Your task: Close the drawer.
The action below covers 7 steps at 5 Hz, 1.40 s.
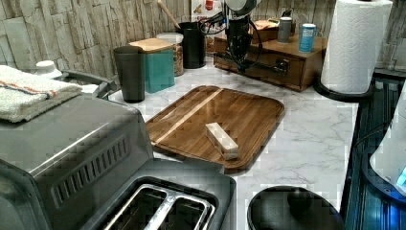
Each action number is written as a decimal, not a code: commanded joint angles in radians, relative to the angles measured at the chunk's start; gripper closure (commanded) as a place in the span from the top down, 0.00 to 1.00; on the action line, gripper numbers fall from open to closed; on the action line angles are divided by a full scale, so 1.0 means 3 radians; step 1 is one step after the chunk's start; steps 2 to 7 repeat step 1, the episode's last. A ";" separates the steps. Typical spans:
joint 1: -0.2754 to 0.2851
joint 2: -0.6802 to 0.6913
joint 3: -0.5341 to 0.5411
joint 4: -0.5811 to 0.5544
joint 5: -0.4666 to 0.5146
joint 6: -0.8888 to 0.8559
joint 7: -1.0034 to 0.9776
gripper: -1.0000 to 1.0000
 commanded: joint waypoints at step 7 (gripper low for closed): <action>-0.0400 -0.0185 -0.0548 0.0360 -0.0135 0.0033 0.0028 0.00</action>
